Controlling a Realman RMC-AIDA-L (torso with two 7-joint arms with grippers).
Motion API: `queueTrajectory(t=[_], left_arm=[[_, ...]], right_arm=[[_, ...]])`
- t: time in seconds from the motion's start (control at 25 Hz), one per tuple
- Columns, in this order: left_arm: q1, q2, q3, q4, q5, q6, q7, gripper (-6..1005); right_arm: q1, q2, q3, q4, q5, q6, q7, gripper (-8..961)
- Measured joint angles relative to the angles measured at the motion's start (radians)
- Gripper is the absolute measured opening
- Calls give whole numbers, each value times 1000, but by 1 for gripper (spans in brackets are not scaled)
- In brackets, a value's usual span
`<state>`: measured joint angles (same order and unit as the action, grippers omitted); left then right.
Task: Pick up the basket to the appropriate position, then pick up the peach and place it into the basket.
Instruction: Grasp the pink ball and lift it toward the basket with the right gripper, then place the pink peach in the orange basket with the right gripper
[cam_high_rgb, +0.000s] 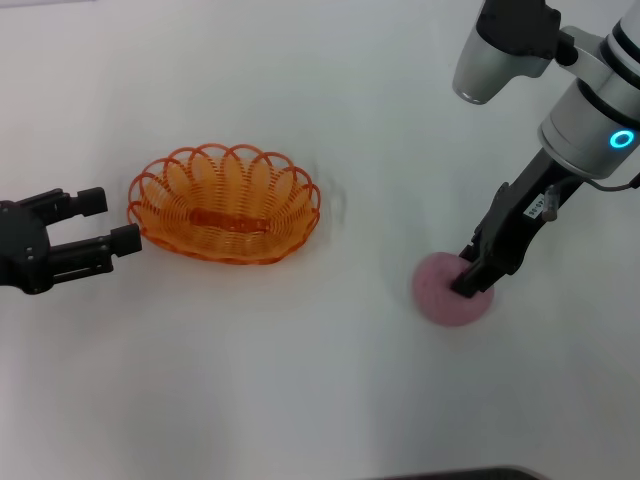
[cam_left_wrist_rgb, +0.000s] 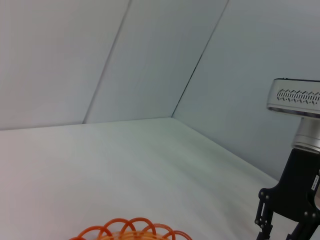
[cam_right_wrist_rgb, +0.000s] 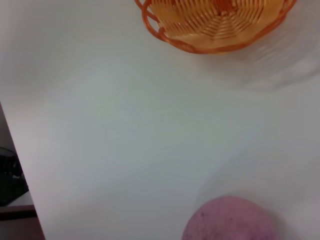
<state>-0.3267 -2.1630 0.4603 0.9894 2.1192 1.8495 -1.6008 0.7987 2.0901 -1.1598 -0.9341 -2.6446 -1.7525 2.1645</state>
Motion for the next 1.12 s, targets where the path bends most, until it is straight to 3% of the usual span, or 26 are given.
queueTrajectory(t=[0.04, 0.48, 0.8, 1.12], left_arm=[[0, 0, -1, 0, 0, 0, 0, 829], [0, 1, 0, 2, -2, 0, -1, 829], [0, 3, -23, 2, -2, 15, -2, 829], [0, 5, -46, 2, 2, 26, -2, 829]], right_arm=[[0, 0, 0, 0, 0, 0, 0, 495], [3, -3, 0, -10, 1, -3, 3, 127], [19, -11, 74, -80, 54, -21, -30, 131], [25, -6, 129, -82, 335, 79, -92, 128]])
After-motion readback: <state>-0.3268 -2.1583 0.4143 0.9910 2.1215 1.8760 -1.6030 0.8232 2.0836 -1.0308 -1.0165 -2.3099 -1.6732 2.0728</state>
